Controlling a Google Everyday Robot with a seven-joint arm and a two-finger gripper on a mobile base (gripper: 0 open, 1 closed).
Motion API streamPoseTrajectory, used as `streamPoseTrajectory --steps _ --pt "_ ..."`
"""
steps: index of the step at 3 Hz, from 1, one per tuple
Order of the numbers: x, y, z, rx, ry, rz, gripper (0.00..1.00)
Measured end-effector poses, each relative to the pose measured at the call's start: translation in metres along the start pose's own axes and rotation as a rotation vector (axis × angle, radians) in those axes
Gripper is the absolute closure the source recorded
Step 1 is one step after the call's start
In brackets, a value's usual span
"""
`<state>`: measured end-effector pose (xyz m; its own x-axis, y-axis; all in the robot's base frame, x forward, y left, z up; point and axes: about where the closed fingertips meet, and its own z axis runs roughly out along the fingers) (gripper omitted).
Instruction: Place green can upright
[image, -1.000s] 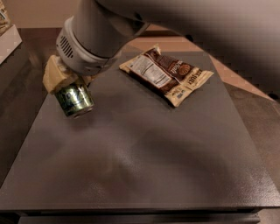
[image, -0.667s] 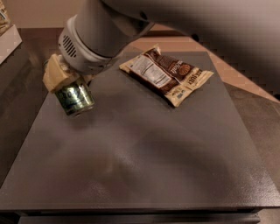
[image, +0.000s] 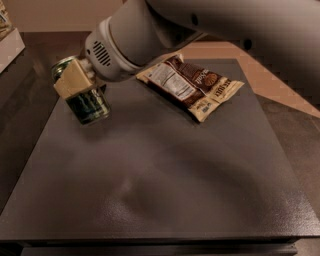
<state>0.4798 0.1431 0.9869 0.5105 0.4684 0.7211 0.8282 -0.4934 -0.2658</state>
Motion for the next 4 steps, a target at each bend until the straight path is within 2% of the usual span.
streamPoseTrajectory --steps 1,2,3,4 --pt "-0.001 0.003 0.001 0.084 0.061 -0.069 1.0" --pt "-0.009 0.002 -0.001 0.141 0.112 -0.167 1.0" --pt "-0.022 0.003 -0.002 0.164 0.166 -0.265 1.0" --pt "-0.038 0.006 -0.002 0.167 0.221 -0.347 1.0"
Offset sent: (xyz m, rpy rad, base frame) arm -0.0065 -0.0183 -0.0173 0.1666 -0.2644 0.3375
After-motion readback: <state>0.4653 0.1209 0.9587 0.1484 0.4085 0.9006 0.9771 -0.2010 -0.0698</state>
